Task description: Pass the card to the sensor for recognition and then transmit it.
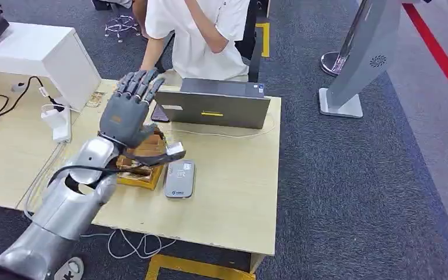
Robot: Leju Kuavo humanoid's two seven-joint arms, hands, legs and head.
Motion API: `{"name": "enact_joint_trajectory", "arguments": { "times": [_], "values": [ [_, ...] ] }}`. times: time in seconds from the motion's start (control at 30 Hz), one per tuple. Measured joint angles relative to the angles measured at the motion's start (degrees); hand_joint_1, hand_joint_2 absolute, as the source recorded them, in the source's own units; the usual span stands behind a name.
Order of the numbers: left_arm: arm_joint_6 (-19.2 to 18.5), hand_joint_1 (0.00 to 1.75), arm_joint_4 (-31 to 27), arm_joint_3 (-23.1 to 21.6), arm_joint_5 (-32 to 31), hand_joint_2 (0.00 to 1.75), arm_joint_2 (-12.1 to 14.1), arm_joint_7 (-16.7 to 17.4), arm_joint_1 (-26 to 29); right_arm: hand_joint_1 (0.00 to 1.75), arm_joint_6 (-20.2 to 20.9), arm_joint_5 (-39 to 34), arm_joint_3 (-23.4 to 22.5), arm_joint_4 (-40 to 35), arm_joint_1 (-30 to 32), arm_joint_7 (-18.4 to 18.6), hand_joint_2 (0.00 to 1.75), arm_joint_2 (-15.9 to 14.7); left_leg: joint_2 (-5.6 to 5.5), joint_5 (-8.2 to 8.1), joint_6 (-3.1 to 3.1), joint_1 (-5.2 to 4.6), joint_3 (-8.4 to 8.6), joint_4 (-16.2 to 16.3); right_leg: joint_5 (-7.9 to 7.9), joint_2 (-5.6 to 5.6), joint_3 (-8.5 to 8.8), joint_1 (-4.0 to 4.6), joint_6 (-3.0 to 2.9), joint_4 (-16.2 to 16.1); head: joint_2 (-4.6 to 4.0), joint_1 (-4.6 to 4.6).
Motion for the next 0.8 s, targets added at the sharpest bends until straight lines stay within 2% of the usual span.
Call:
{"name": "enact_joint_trajectory", "arguments": {
  "times": [0.17,0.3,0.5,0.8],
  "values": [
    [0.6,0.0,-6.9,-0.7,0.3,1.75,1.4,1.1,10.9,0.0,0.0,-0.6,-1.6,0.0,0.1,0.5,1.75,0.2,0.08,-0.02,0.02,0.01,0.0,0.0,-0.04,0.1,-0.12,0.0,0.0,0.0,0.0,-0.02],
    [-1.2,0.0,-7.8,-0.7,0.8,1.75,2.4,1.8,15.1,0.0,0.0,-0.3,-2.3,0.0,0.1,1.0,1.75,0.2,0.06,-0.02,0.02,0.03,0.0,0.0,-0.06,0.05,-0.14,0.02,-0.01,0.0,0.0,0.0],
    [-4.0,0.0,-7.5,-0.7,0.6,1.75,3.6,2.8,16.0,0.0,0.0,0.4,-3.0,0.0,0.1,1.0,1.75,0.2,0.06,-0.01,0.02,0.03,0.0,0.0,-0.05,0.04,-0.1,0.02,0.0,0.0,0.0,0.0],
    [-4.3,0.0,-6.1,-0.6,0.6,1.75,4.6,3.0,16.0,0.0,0.0,0.5,-3.1,0.0,0.1,1.0,1.75,0.2,0.05,-0.01,0.02,0.02,0.0,0.0,-0.04,0.05,-0.02,0.01,0.0,0.0,0.0,0.0]
  ]
}}
